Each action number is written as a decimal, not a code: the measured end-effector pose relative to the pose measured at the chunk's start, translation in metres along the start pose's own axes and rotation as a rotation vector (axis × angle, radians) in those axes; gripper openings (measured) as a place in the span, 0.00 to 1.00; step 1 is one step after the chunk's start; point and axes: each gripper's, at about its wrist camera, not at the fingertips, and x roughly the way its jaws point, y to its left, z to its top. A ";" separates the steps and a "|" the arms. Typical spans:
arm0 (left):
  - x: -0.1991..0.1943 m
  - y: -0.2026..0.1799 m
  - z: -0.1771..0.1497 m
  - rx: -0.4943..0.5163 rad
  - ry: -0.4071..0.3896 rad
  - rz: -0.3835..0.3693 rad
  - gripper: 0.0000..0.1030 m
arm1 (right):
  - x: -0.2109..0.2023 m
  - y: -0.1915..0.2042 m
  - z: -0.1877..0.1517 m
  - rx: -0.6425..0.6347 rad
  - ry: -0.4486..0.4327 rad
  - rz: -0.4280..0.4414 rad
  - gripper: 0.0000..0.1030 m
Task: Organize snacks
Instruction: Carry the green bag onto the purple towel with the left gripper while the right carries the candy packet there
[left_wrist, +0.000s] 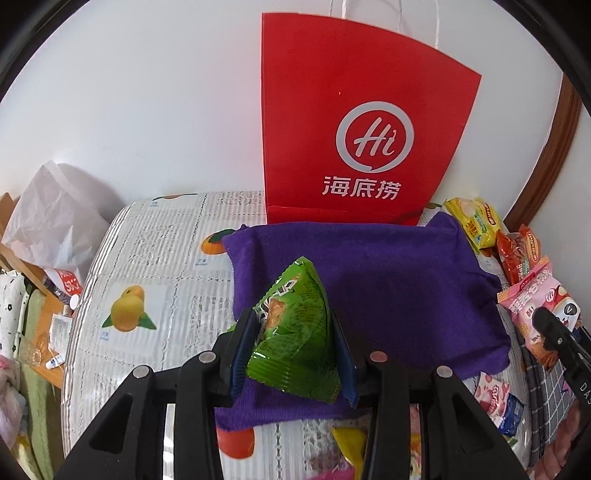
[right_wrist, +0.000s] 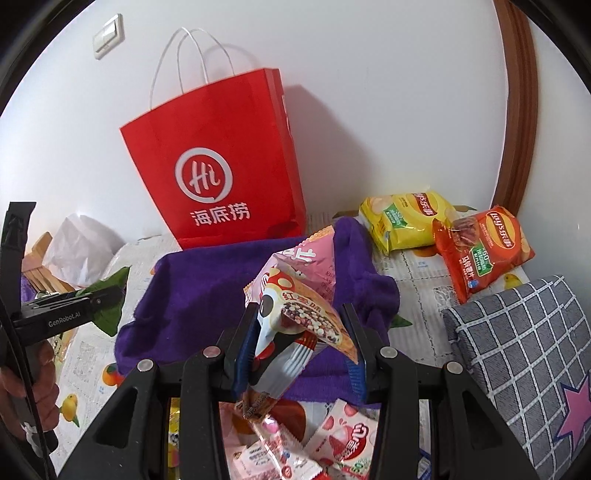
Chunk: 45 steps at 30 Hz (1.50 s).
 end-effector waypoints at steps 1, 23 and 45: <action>0.003 0.000 0.001 -0.002 0.002 -0.002 0.37 | 0.003 0.000 0.001 0.000 0.001 0.001 0.41; 0.050 -0.003 0.018 -0.018 0.047 -0.052 0.37 | 0.065 -0.009 0.011 0.009 0.067 0.003 0.41; 0.103 -0.016 0.016 0.013 0.139 -0.032 0.38 | 0.118 -0.012 -0.004 -0.024 0.228 -0.021 0.41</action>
